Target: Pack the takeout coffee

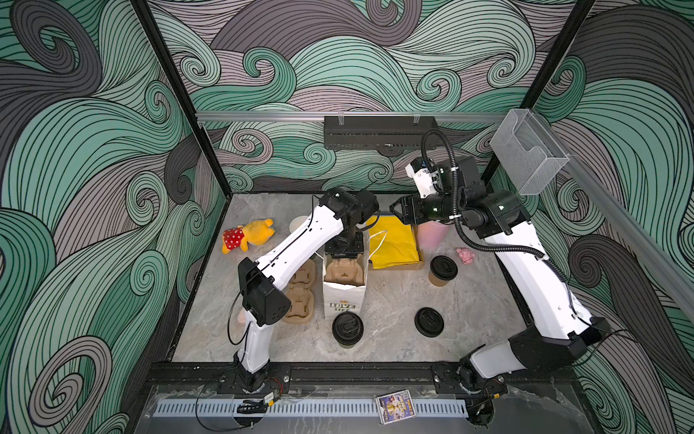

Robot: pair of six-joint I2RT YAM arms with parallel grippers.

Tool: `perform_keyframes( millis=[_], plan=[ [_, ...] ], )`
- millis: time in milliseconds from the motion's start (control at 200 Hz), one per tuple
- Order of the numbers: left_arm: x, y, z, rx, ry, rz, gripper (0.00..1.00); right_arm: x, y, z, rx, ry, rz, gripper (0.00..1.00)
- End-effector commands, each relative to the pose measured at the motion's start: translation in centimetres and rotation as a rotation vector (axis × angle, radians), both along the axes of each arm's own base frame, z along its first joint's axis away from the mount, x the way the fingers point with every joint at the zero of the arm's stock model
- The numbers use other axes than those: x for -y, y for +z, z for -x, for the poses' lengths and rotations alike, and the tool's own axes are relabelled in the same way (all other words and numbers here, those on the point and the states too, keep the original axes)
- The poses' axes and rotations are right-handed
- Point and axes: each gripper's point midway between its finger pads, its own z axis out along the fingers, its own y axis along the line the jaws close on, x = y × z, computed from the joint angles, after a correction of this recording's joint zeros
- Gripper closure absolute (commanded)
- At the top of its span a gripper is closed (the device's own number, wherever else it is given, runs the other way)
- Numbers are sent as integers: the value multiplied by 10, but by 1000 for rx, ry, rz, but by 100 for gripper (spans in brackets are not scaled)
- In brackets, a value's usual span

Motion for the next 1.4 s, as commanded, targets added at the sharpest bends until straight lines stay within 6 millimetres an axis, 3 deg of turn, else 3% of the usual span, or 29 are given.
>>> perform_keyframes(
  millis=[0, 370, 1021, 1396],
  plan=[
    [-31, 0, 30, -114, -21, -148, 100, 9, 1, 4, 4, -22, 11, 30],
    [-32, -16, 21, -117, -28, -204, 100, 17, -2, 13, 0, -43, 14, 30],
    [-13, -40, 14, -42, -14, -70, 100, 26, -5, 18, -4, -64, 16, 30],
    [-13, -53, 10, -23, -16, -64, 100, 26, -5, 20, -6, -66, 14, 30]
  ],
)
